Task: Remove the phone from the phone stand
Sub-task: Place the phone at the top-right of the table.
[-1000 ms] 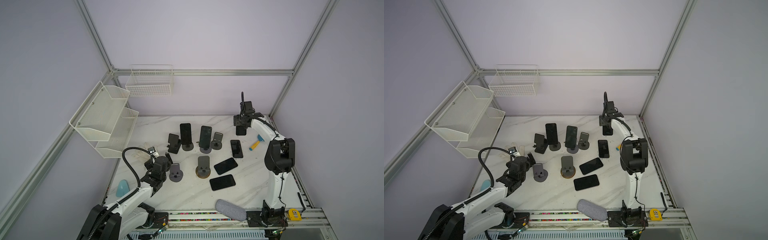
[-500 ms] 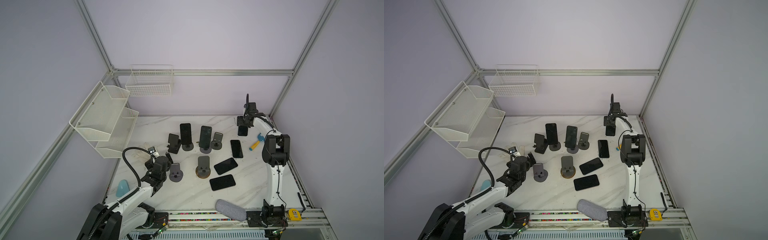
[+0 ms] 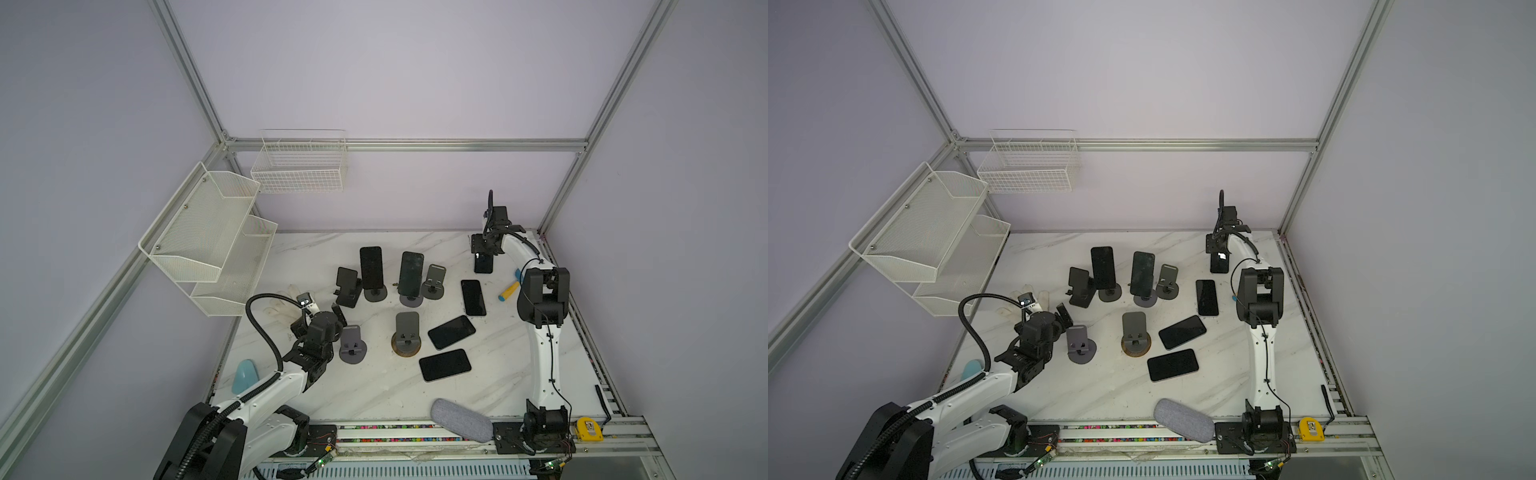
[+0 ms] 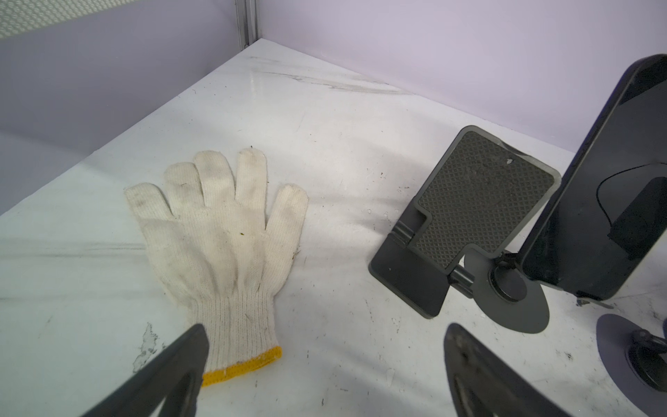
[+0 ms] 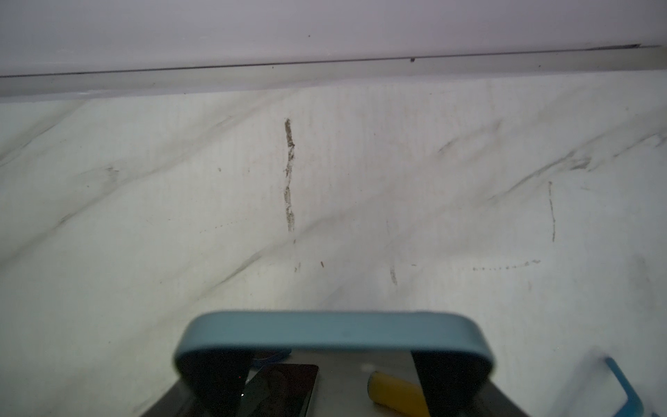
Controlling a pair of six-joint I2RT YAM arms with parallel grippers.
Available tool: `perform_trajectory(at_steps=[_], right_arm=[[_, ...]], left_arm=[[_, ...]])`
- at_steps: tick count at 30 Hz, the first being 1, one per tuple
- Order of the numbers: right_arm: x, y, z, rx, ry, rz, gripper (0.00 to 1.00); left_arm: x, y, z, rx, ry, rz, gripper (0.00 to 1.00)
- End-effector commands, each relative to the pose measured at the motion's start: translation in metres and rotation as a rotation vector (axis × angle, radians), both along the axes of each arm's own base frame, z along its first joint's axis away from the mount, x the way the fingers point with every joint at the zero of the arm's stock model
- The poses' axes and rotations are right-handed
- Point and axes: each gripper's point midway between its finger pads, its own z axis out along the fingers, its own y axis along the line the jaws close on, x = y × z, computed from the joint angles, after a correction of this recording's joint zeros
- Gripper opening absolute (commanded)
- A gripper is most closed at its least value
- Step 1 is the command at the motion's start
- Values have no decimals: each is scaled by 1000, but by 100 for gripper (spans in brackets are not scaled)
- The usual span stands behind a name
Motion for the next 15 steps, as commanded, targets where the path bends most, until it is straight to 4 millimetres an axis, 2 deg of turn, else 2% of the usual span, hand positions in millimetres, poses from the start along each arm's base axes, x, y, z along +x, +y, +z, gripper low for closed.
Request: perform_trajectory(at_steps=[1, 7, 15], right_arm=[[-4, -1, -20, -6, 53, 21, 60], [-1, 4, -35, 22, 76, 35, 61], [0, 1, -48, 8, 86, 25, 61]], left_arm=[[3, -1, 4, 19, 17, 2, 100], [1, 1, 5, 29, 27, 9, 100], [1, 2, 8, 29, 17, 15, 100]])
